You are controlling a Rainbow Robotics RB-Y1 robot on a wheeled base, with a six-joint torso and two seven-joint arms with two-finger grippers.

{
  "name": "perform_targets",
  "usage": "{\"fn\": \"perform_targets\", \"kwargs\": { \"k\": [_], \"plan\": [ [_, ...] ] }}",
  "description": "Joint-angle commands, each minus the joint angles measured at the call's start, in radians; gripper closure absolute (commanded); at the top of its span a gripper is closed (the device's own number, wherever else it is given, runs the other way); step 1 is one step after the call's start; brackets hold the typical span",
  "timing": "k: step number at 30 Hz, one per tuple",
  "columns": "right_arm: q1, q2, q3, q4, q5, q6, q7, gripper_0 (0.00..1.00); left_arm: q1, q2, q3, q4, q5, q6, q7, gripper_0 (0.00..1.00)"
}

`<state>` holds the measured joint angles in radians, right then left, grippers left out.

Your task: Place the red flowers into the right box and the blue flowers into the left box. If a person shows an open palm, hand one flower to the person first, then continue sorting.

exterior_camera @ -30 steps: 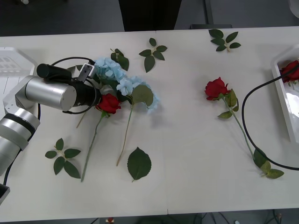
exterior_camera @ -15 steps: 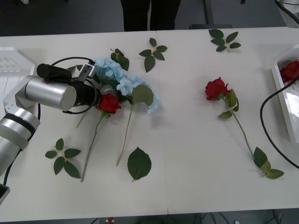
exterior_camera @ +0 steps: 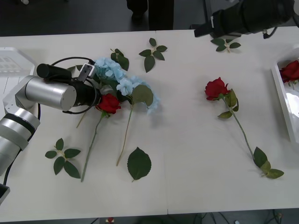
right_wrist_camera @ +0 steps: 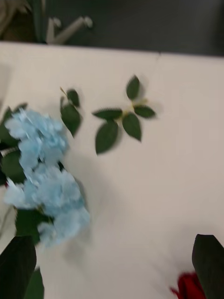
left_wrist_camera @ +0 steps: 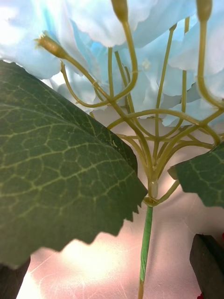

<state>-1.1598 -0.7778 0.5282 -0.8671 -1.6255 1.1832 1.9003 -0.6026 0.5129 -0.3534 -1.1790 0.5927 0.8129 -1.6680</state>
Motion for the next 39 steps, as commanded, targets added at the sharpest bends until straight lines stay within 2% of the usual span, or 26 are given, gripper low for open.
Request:
{"fn": "perform_targets", "kwargs": {
  "k": [1,4,8,11,21,27,29,32,39],
  "plan": [
    [0.072,-0.118,-0.025,-0.162,0.131,0.111,-0.044,0.0,-0.043,-0.008,-0.013,-0.01,-0.007,-0.012,-0.081,0.0],
    [0.146,-0.156,-0.03,-0.289,0.22,0.153,-0.109,0.0,-0.043,-0.008,-0.013,-0.01,-0.007,-0.012,-0.081,0.0],
    [0.275,-0.207,-0.033,-0.475,0.343,0.13,-0.201,0.0,-0.043,-0.008,-0.013,-0.01,-0.007,-0.012,-0.081,0.0],
    [0.342,-0.222,-0.031,-0.552,0.421,0.127,-0.23,0.0,-0.043,-0.008,-0.013,-0.01,-0.007,-0.012,-0.081,0.0],
    [0.473,-0.175,-0.031,-0.645,0.685,0.122,-0.262,0.0,-0.043,-0.008,-0.013,-0.01,-0.007,-0.012,-0.081,0.0],
    [0.5,-0.126,-0.031,-0.647,0.757,0.118,-0.274,0.0,-0.043,-0.008,-0.013,-0.01,-0.007,-0.012,-0.081,0.0],
    [0.516,-0.106,-0.03,-0.647,0.791,0.116,-0.279,0.0,-0.013,-0.022,-0.016,0.012,-0.013,-0.017,-0.081,0.0],
    [0.532,-0.081,-0.031,-0.647,0.832,0.118,-0.288,0.0,-0.009,-0.022,-0.016,0.022,-0.002,-0.074,-0.084,0.0],
    [0.551,-0.028,-0.03,-0.642,0.912,0.113,-0.313,0.0,-0.032,-0.024,0.007,0.01,0.009,0.022,-0.078,0.0]
  ]
}}
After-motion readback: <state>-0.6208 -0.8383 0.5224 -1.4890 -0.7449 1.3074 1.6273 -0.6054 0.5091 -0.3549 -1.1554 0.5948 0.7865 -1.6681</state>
